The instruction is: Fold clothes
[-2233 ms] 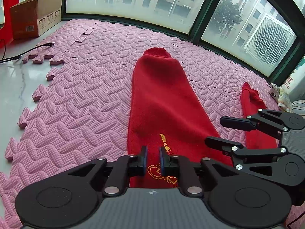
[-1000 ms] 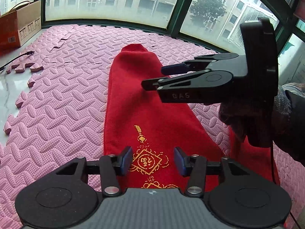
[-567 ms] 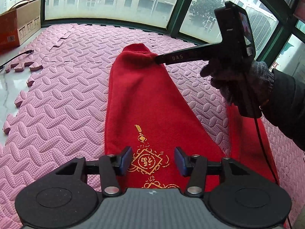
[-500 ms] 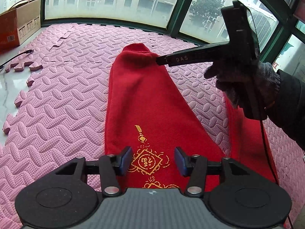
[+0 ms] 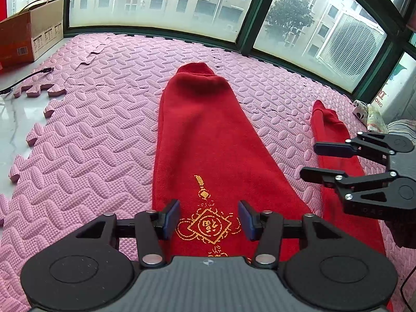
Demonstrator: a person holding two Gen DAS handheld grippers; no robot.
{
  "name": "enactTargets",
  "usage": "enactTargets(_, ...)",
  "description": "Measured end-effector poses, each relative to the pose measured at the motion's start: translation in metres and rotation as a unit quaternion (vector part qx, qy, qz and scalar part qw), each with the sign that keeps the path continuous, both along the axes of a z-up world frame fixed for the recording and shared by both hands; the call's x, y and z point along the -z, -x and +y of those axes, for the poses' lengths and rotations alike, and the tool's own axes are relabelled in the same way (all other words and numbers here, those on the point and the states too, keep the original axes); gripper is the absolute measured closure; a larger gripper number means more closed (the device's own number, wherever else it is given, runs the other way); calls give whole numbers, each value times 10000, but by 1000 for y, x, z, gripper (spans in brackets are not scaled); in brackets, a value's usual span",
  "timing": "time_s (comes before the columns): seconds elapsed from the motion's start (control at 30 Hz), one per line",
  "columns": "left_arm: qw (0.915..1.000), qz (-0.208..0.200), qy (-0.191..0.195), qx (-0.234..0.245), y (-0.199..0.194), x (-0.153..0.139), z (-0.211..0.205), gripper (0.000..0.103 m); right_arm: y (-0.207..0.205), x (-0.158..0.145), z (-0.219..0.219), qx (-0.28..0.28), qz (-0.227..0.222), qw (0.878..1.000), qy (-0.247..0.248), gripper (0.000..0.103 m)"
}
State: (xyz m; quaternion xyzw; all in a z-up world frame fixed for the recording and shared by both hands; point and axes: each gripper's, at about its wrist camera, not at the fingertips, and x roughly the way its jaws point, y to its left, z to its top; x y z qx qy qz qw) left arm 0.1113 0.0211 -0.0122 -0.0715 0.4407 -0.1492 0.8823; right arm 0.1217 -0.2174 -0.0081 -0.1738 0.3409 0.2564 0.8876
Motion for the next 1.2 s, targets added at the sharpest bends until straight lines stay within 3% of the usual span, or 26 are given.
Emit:
enactTargets(0.13,10000,-11,-33,2,0,0,-1,49,-2,14,-41,710,214,9972,-23,55)
enactTargets(0.37,9999,-30,-109,-25,0,1,-3,47,14,20,-106,1709,165,9851,99,51)
enactTargets(0.47,9999,-38,-157,-19,-1,1,-6,44,21,22,-131,2000,304,9791,-228,52)
enactTargets(0.73,9994,-57,-341,2,-1,1,-15,38,18,8,-116,1876,98,9808,-526,54)
enactTargets(0.93,9992,-48,-390,-22,-1,1,-16,38,34,23,-98,1614,139,9868,52,54)
enactTargets(1.2,9982,-144,-571,76,-1,4,-24,31,60,9,-122,2101,52,9773,267,53)
